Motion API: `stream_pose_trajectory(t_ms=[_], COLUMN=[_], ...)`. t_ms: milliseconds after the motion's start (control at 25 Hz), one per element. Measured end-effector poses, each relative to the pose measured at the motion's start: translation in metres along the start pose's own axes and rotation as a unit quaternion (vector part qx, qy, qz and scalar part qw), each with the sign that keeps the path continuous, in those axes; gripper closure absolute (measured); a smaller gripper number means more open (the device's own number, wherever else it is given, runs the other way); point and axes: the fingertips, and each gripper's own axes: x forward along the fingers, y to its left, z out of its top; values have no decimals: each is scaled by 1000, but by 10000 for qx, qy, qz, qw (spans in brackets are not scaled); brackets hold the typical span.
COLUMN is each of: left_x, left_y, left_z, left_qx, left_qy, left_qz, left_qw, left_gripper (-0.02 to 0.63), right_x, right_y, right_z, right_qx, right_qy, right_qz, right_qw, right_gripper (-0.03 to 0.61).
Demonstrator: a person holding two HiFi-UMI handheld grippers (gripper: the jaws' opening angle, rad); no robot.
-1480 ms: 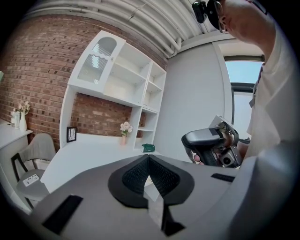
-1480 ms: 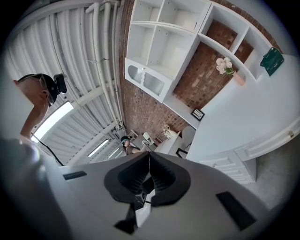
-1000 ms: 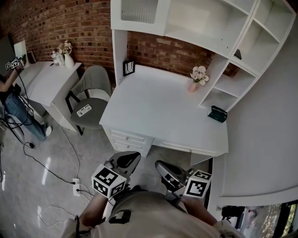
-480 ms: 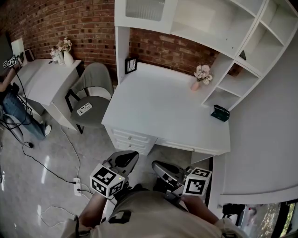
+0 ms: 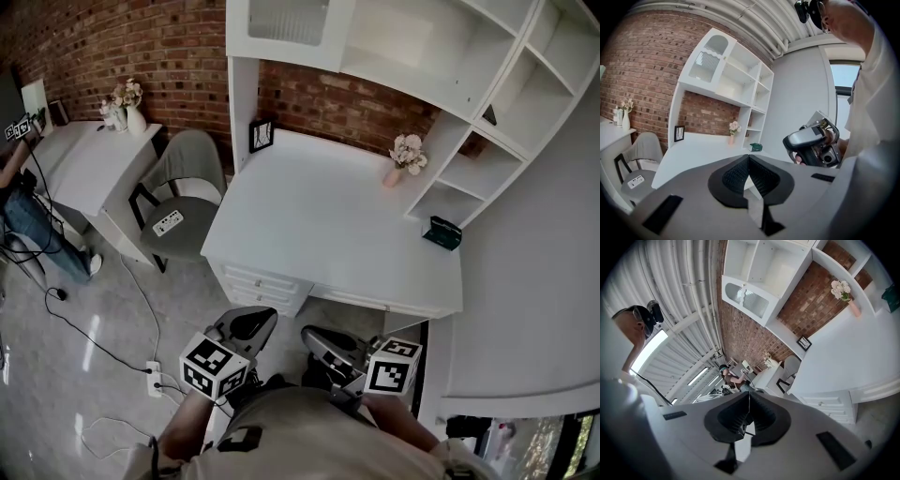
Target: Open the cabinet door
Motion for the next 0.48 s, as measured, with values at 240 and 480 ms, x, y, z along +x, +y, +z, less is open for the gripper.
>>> stream_pose_trajectory(t_ms=[240,480], left_x=[17,42], left_y=[-3,1], left_z=[0,11], left_qx=[-3,102], left_qy=[86,123], left_qz=[-3,35], left_qw=[10000,9999], left_gripper=[598,598], right_x=[-10,-13], right_y=[-20,-36], right_z=[12,30], right_qx=[252,257], right_qy=[-173,-216], right_qz=[-34,68], right_qw=[9995,9994], right_gripper=[552,551])
